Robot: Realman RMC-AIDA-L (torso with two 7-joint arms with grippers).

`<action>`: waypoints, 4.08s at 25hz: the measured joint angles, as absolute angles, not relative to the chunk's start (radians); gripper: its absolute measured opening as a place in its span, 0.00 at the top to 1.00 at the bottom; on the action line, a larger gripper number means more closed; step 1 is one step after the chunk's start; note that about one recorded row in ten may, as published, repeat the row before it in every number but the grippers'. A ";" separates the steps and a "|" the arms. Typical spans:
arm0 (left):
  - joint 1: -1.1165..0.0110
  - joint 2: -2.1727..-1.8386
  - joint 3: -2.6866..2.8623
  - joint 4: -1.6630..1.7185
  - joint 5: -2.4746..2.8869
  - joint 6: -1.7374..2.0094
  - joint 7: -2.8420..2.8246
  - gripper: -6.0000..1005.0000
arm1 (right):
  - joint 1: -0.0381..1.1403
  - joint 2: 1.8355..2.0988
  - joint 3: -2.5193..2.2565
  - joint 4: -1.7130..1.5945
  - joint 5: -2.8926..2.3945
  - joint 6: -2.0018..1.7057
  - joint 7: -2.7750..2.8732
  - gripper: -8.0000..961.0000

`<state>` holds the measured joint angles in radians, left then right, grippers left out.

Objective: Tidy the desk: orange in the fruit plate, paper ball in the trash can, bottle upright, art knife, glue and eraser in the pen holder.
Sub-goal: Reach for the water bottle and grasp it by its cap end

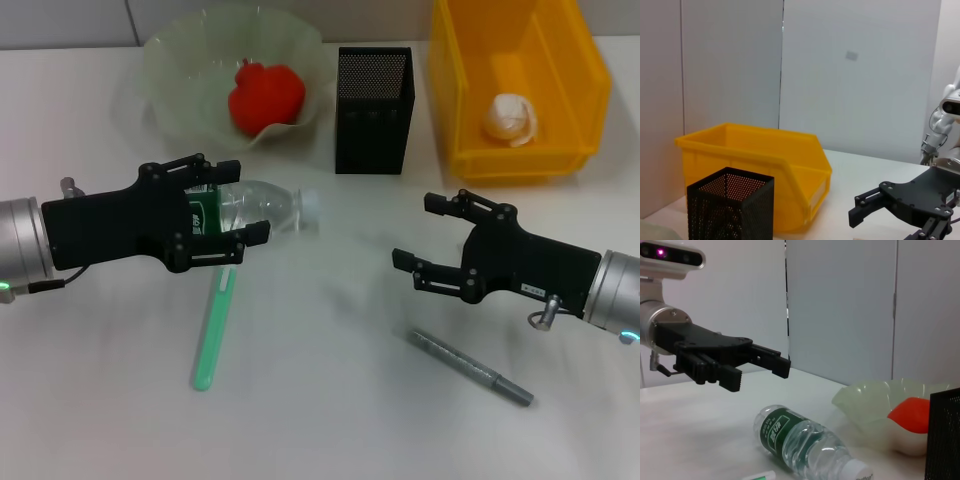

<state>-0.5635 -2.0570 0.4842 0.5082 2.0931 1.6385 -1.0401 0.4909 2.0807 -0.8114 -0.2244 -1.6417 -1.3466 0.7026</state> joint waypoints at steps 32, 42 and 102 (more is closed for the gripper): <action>-0.823 -1.950 0.612 0.807 1.968 1.746 -1.641 0.25 | 0.488 2.082 -0.796 -0.217 -1.632 -1.364 0.721 0.14; -0.900 -1.963 0.733 0.942 2.071 1.737 -1.737 0.25 | 0.486 2.082 -0.796 -0.224 -1.620 -1.366 0.729 0.14; -1.099 -2.080 1.384 0.771 2.595 1.313 -1.931 0.27 | 0.474 2.076 -0.802 -0.227 -1.615 -1.365 0.719 0.14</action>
